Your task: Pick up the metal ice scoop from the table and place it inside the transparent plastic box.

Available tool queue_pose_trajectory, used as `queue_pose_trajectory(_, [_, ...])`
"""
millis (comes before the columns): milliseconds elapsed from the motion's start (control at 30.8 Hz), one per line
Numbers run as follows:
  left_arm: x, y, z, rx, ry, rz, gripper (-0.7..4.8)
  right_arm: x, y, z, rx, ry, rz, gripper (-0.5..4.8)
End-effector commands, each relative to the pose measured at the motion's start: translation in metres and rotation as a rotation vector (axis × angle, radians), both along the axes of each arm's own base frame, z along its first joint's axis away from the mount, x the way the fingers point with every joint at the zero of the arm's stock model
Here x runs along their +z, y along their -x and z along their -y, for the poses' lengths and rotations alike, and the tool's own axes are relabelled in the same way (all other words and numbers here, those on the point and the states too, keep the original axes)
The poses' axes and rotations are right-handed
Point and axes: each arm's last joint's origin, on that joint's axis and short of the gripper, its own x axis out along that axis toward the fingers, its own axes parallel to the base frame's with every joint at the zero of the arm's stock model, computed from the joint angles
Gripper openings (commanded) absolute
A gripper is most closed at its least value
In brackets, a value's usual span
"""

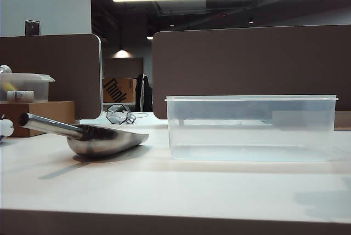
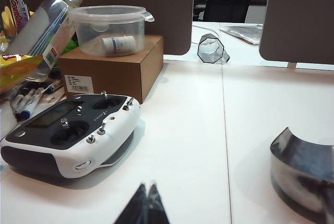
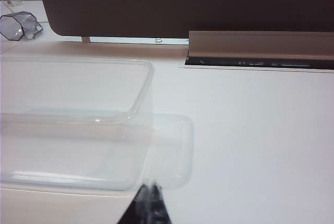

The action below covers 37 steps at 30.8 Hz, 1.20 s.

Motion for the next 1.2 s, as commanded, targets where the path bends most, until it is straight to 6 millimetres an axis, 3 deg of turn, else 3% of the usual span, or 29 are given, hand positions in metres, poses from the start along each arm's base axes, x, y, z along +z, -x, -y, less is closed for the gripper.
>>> queue_pose_trajectory(32, [0.001, 0.000, 0.000, -0.004, -0.004, 0.006, -0.05, 0.002, 0.000, 0.000, 0.002, 0.003, 0.018, -0.01])
queue_pose_trajectory(422, [0.001, 0.000, 0.000, -0.004, -0.004, 0.007, -0.05, 0.002, 0.000, -0.004, 0.042, 0.003, 0.018, -0.01])
queue_pose_trajectory(779, [0.002, 0.000, 0.001, -0.051, 0.084, 0.028, -0.05, 0.002, 0.011, -0.045, 0.481, -0.002, 0.018, -0.01])
queue_pose_trajectory(941, [0.005, 0.000, 0.005, -0.197, 0.285, 0.048, -0.05, 0.002, 0.019, -0.059, 0.647, -0.003, 0.018, -0.01])
queue_pose_trajectory(1071, [0.012, 0.002, 0.009, -0.333, 0.291, 0.064, 0.00, 0.001, 0.024, -0.065, 0.726, 0.000, 0.006, -0.01])
queue_pose_trajectory(1104, [0.014, 0.003, 0.009, -0.338, 0.289, 0.066, 0.20, 0.000, 0.024, -0.066, 0.738, 0.002, -0.001, -0.01])
queue_pose_trajectory(1169, [0.015, 0.003, 0.009, -0.331, 0.292, 0.057, 1.93, -0.001, 0.024, -0.069, 0.758, 0.010, -0.022, -0.01])
queue_pose_trajectory(1201, [0.015, 0.003, 0.009, -0.328, 0.303, 0.048, 2.36, -0.002, 0.025, -0.070, 0.765, 0.013, -0.031, -0.01])
